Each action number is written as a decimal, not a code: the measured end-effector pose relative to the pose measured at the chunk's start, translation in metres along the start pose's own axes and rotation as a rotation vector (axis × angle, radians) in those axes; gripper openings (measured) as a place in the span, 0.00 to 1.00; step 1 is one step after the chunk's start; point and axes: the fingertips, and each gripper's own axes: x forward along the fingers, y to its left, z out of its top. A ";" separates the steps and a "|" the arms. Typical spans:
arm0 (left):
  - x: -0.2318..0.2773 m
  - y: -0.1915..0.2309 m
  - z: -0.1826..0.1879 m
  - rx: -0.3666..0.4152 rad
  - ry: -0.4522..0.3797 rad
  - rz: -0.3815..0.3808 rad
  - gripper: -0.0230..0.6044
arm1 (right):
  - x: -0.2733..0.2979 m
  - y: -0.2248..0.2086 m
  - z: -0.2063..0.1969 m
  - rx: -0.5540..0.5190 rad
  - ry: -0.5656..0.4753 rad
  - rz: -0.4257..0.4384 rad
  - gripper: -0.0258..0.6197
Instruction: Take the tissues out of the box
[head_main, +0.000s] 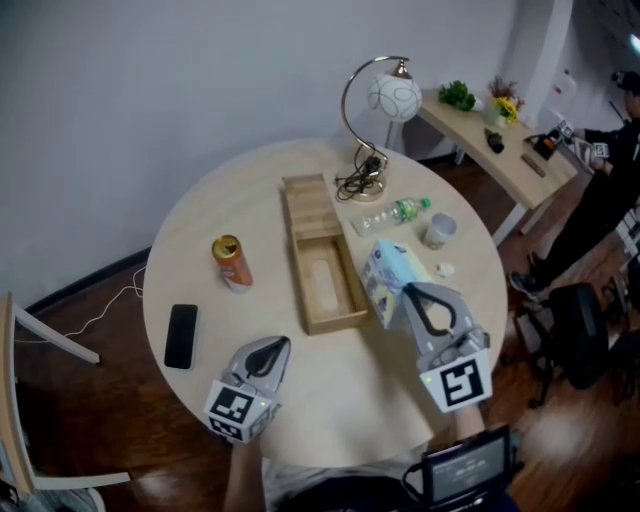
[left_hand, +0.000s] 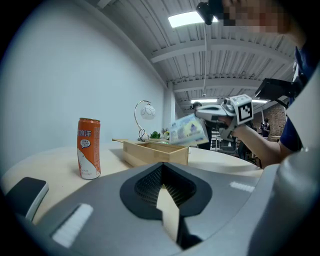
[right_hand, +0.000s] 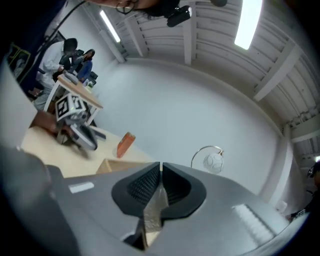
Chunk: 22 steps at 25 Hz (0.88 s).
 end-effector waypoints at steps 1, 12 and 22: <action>-0.001 0.000 0.001 -0.006 -0.002 0.001 0.04 | -0.008 0.012 -0.029 -0.045 0.092 0.038 0.06; -0.004 0.002 0.004 -0.027 -0.009 0.009 0.04 | -0.028 0.067 -0.119 0.570 0.099 0.047 0.93; -0.002 0.001 0.003 -0.017 -0.003 0.001 0.04 | -0.006 0.055 -0.133 0.747 0.174 -0.008 0.74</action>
